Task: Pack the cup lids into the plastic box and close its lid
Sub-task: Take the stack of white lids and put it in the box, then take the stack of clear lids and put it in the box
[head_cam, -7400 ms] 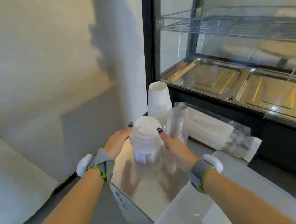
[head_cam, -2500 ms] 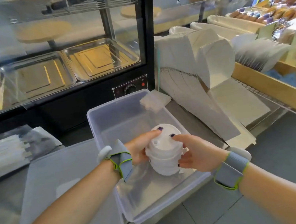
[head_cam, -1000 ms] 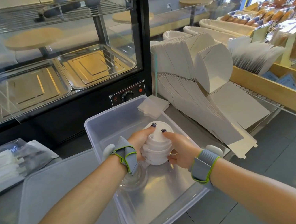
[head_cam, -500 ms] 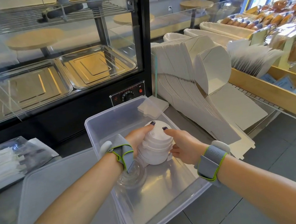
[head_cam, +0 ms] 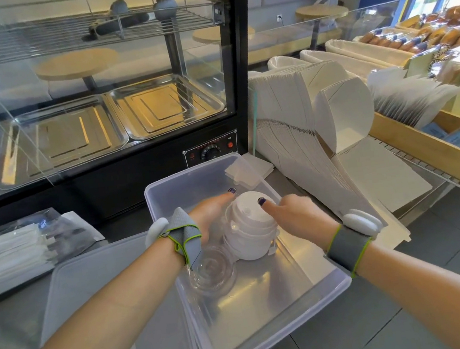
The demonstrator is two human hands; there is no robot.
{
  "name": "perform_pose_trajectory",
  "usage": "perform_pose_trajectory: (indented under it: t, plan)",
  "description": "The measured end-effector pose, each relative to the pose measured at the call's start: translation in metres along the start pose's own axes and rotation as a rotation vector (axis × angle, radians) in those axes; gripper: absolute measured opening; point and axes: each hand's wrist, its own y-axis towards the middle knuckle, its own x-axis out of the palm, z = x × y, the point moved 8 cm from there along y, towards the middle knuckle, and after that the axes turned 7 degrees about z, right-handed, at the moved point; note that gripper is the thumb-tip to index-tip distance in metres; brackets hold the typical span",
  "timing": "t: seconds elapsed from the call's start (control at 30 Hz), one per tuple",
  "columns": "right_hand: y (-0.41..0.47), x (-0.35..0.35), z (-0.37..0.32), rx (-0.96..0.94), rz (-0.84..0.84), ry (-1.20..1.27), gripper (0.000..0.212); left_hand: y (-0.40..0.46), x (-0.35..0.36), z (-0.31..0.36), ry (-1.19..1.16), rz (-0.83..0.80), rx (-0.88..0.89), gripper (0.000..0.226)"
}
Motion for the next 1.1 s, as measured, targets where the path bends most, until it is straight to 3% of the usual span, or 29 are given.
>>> perform_pose_trajectory:
  t: [0.13, 0.27, 0.4, 0.53, 0.7, 0.93, 1.1]
  plan:
    - [0.002, -0.024, -0.031, -0.165, 0.181, -0.138, 0.051, -0.01, -0.026, 0.015, 0.009, 0.126, 0.091, 0.054]
    - [0.007, -0.016, -0.078, -0.299, 0.17, -0.108, 0.047, -0.028, -0.073, 0.028, -0.006, 0.24, 0.176, 0.014]
    - [0.002, 0.017, -0.13, -0.491, 0.091, -0.157, 0.045, -0.059, -0.119, 0.034, -0.071, 0.283, 0.269, 0.015]
    - [-0.014, 0.059, -0.181, -0.631, -0.01, -0.146, 0.032, -0.097, -0.176, 0.023, -0.073, 0.407, 0.306, 0.015]
    - [-0.06, 0.118, -0.237, -0.851, -0.194, -0.18, 0.035, -0.152, -0.25, -0.02, -0.105, 0.662, 0.265, 0.014]
    - [-0.136, 0.208, -0.283, -1.013, -0.488, -0.177, 0.033, -0.227, -0.327, -0.097, -0.168, 0.934, 0.182, 0.017]
    - [-0.174, 0.268, -0.296, -0.95, -0.709, -0.113, 0.027, -0.264, -0.374, -0.143, -0.028, 1.204, 0.12, 0.014]
